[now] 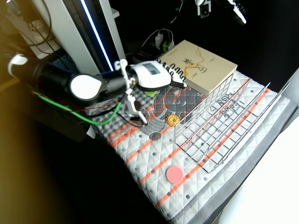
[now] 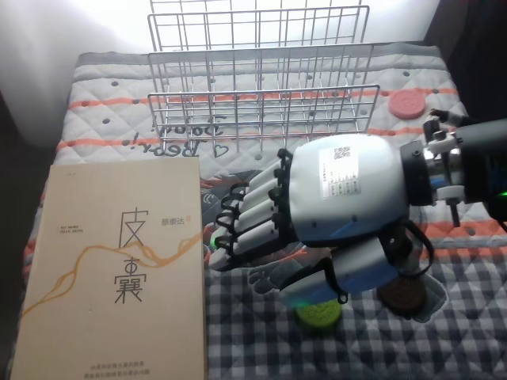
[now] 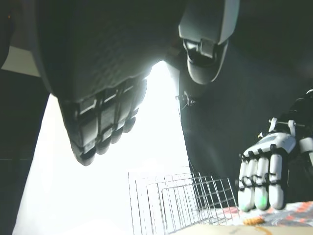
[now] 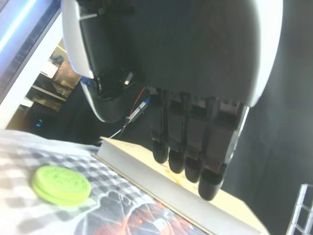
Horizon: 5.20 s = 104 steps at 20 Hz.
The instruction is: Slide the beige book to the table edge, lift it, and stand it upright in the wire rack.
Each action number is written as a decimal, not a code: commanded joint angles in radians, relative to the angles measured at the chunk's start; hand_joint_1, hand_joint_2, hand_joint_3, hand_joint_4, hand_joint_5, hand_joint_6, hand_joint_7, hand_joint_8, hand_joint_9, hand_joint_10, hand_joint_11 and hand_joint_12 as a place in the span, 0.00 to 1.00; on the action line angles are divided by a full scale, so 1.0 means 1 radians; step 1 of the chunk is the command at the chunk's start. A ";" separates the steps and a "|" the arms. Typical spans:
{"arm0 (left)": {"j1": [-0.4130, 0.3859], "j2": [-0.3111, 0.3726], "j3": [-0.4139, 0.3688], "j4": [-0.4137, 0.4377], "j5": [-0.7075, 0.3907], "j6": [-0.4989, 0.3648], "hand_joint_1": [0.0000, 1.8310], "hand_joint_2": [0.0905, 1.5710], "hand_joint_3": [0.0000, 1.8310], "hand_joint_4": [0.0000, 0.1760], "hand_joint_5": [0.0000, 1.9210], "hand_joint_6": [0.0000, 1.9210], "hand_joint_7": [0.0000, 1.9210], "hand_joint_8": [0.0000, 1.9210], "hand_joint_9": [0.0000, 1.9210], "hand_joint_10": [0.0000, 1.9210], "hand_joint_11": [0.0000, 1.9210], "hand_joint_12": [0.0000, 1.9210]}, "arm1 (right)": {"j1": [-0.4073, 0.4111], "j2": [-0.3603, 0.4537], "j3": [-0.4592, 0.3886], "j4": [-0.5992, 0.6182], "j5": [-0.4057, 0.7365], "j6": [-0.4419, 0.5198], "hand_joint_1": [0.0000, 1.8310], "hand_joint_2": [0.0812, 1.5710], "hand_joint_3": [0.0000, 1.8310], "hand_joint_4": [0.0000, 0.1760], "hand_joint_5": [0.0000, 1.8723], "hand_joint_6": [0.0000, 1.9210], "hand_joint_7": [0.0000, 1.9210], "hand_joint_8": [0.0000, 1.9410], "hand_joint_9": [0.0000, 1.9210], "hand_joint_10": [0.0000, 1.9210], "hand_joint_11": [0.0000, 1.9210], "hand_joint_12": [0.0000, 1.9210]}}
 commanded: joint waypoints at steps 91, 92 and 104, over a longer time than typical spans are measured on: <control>-0.002 -0.086 0.051 -0.027 -0.164 -0.165 0.11 0.80 0.01 0.00 0.07 0.00 0.03 0.00 0.04 0.01 0.02 0.02 | 0.045 -0.247 0.133 0.108 -0.022 0.009 0.00 0.91 0.00 0.00 0.22 0.00 0.24 0.00 0.23 0.00 0.10 0.35; 0.000 -0.092 0.056 -0.030 -0.173 -0.185 0.18 0.80 0.00 0.00 0.10 0.00 0.07 0.00 0.08 0.01 0.03 0.04 | 0.038 -0.220 0.121 0.127 -0.022 0.009 0.00 0.90 0.00 0.00 0.21 0.00 0.23 0.00 0.23 0.00 0.10 0.35; 0.129 -0.161 0.073 -0.266 -0.243 -0.336 0.35 0.71 0.00 0.00 0.26 0.00 0.26 0.01 0.23 0.01 0.00 0.55 | -0.098 0.113 -0.066 0.734 0.248 -0.292 0.00 0.91 0.00 0.00 0.23 0.00 0.24 0.00 0.22 0.00 0.11 0.37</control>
